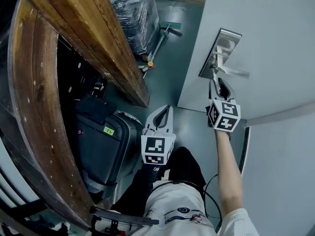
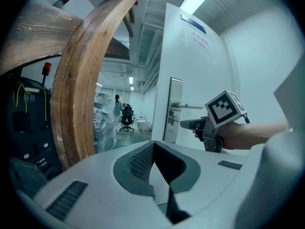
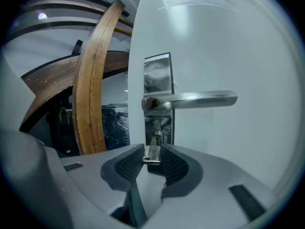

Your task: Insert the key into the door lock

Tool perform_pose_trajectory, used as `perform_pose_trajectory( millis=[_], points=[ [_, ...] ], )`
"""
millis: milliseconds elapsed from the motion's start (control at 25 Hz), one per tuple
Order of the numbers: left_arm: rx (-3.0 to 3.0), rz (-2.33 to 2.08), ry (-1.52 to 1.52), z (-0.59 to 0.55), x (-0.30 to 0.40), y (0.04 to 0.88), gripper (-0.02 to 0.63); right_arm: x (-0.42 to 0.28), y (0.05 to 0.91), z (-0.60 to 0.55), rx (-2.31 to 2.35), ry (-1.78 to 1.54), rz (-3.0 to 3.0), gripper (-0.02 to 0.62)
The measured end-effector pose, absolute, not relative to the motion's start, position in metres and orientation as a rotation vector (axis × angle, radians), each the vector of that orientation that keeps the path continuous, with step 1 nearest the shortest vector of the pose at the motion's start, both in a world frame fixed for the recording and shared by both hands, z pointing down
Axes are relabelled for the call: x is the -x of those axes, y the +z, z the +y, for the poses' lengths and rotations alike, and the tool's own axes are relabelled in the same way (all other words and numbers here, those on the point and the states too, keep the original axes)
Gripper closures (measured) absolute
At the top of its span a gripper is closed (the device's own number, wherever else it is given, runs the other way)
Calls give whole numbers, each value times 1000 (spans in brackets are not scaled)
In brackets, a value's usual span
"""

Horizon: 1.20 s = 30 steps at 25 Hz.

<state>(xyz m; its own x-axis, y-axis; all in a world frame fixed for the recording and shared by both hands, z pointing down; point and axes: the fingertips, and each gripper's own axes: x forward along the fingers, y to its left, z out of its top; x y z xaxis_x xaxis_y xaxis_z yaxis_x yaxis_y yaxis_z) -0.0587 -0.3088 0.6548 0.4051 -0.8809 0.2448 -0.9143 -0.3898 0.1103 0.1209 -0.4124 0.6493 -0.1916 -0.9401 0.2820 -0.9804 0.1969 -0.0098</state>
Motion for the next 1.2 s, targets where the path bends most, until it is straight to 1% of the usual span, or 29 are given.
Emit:
perform_pose_trajectory(
  millis=[680, 1040, 1200],
  points=[
    [-2439, -1577, 237, -308, 51, 657, 601, -129, 649, -422, -1843, 299, -2263, 477],
    [-2424, -1589, 243, -312, 57, 657, 601, -125, 652, -425, -2022, 433, -2173, 477],
    [-2412, -1593, 245, -315, 61, 659, 601, -121, 651, -428, -2066, 401, -2119, 477]
  ],
)
